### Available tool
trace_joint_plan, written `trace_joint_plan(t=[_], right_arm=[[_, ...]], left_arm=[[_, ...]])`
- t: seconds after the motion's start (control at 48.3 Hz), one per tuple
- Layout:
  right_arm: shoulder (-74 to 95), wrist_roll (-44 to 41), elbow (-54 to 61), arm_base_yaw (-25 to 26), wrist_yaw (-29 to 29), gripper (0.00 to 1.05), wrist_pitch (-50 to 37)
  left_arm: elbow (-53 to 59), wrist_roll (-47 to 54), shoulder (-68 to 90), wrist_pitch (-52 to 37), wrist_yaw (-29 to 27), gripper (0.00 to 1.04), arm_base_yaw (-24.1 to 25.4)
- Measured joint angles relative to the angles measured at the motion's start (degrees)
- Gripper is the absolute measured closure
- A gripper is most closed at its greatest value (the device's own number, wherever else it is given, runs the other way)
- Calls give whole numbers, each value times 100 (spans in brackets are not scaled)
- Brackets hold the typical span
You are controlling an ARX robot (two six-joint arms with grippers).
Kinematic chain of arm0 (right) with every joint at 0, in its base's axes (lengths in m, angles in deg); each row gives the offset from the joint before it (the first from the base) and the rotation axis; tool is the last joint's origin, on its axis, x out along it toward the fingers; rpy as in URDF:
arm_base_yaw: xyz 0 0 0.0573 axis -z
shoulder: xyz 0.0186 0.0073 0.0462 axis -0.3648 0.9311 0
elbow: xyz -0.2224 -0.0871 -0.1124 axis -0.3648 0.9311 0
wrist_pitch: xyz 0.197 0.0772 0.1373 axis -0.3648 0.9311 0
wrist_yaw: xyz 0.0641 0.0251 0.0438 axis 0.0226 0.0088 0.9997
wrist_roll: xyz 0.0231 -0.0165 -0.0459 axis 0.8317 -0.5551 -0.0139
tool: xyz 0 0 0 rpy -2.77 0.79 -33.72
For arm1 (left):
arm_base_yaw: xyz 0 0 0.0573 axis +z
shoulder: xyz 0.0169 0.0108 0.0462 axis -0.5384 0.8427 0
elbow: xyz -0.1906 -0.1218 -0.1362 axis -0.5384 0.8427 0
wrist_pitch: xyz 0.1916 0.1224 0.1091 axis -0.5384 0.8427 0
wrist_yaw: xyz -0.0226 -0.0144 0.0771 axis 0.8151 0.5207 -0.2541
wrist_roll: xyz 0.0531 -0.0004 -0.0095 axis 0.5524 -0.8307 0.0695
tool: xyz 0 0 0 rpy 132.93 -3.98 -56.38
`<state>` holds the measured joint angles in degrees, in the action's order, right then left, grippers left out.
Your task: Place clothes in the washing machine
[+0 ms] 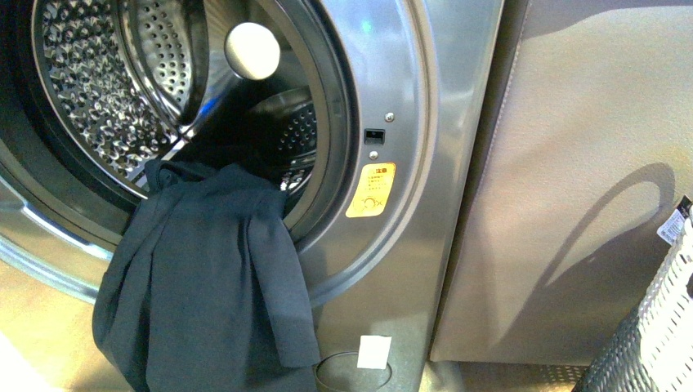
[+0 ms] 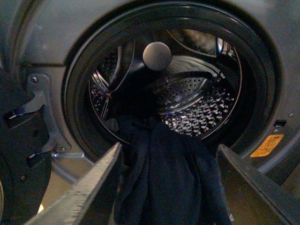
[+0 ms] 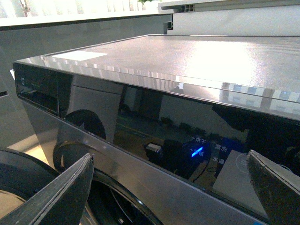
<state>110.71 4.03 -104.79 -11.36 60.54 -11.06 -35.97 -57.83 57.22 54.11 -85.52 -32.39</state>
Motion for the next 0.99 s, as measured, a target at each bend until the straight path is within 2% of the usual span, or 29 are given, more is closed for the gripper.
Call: trace_joint_plan(t=[0.186,0.207,0.29,0.394,0.414,0.497,0.539,0.559,0.746,0.87,0.994], right_arm=[[-2,0,0,-4,4,7,0],[-2,-2,0,-4,4,7,0],[-2,0,0,-4,4,7,0],[-2,0,0,-4,4,7,0],[-2,-28,26,-48,-234,7,-101],[-44,-138,293,-225,-2656,7,-1008],[-133,-155,382,-203,-3370,7,-990],[-195,-160,435,-162,-3550,7,-973],[-1054,-70,1069,350,-4002,7,-544],[-1537,85,1534,544,-4133,7,-374],[-1915,299,2070,468,-4315,7,-278]], left_arm=[[507,-2,-361,-92,-33,77,-7],[599,-2,-439,-105,-31,84,-9],[791,-13,-640,-125,-31,102,-9],[1005,-4,-874,-122,-33,101,-9],[1045,-4,-920,-122,-31,101,-9],[1169,-4,-1102,-87,-28,101,-9],[1215,-7,-1174,-63,-37,101,-11],[1241,-7,-1215,-42,-37,101,-11],[1401,-4,-1556,138,-37,101,-9],[1506,-4,-2389,916,-37,101,-11],[1631,-7,-2579,927,-33,101,-9]])
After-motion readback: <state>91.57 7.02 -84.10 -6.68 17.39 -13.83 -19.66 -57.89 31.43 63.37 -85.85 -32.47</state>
